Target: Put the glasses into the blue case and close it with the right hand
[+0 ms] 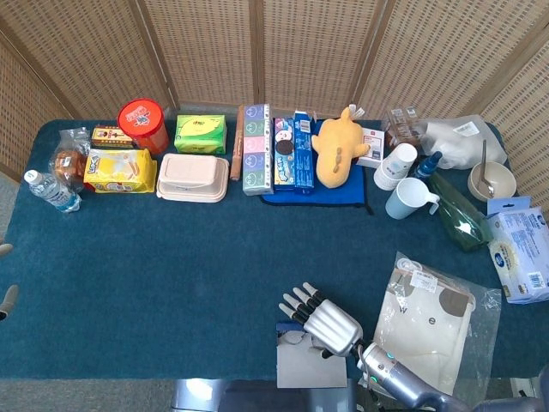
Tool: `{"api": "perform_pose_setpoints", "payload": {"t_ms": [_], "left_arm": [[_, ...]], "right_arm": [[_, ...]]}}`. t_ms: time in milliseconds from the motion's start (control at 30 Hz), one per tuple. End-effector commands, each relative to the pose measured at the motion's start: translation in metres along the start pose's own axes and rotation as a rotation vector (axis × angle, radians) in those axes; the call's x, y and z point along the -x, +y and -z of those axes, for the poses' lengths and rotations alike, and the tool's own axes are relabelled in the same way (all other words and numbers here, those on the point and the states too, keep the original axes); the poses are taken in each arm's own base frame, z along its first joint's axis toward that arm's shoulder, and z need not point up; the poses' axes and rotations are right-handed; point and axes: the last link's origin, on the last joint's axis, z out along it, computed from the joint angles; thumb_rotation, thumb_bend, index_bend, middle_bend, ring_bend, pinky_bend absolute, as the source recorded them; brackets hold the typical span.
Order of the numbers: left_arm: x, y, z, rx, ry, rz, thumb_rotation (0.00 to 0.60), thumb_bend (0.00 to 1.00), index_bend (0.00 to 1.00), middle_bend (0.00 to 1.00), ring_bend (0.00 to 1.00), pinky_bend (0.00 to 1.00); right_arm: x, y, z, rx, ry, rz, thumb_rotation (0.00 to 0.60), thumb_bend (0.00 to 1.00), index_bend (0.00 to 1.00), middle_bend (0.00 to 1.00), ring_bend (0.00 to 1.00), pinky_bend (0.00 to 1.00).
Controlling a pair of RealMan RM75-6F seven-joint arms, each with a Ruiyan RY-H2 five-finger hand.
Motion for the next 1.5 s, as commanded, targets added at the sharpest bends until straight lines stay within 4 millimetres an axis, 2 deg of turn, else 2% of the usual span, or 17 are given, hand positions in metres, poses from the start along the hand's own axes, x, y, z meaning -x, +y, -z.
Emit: {"api": "perform_pose_setpoints", "payload": {"t_ms": [33, 467, 667, 900, 1033, 1500], "left_arm": [[0.000, -0.001, 0.000, -0.002, 0.001, -0.001, 0.600, 0.36, 0.20, 0.20, 0.17, 0.21], [-0.001, 0.000, 0.002, 0.001, 0.006, 0.005, 0.600, 0.36, 0.20, 0.20, 0.17, 0.21], [-0.001, -0.001, 0.003, -0.001, 0.007, 0.004, 0.600, 0.36, 0.20, 0.20, 0.17, 0.21], [-0.001, -0.003, 0.002, 0.002, 0.009, 0.004, 0.600, 0.36, 0.20, 0.20, 0.17, 0.21], [-0.001, -0.005, 0.001, 0.001, 0.011, 0.004, 0.600, 0.36, 0.20, 0.20, 0.17, 0.21], [0.001, -0.016, 0.000, -0.024, 0.014, 0.028, 0.600, 0.36, 0.19, 0.20, 0.17, 0.22]], "right_arm": [[0.003, 0.003, -0.001, -0.003, 0.004, 0.013, 0.316, 0.26, 0.00, 0.00, 0.00, 0.12], [0.005, 0.015, -0.003, 0.007, 0.029, 0.075, 0.314, 0.26, 0.00, 0.00, 0.00, 0.11], [0.003, 0.015, -0.002, 0.005, 0.027, 0.074, 0.317, 0.26, 0.00, 0.00, 0.00, 0.11], [-0.009, 0.005, 0.009, 0.002, 0.010, 0.046, 0.309, 0.26, 0.00, 0.00, 0.00, 0.11], [-0.013, -0.001, 0.018, 0.011, -0.005, 0.042, 0.333, 0.26, 0.00, 0.00, 0.00, 0.11], [-0.012, -0.029, 0.051, 0.087, -0.003, 0.095, 0.351, 0.26, 0.00, 0.00, 0.00, 0.11]]}}
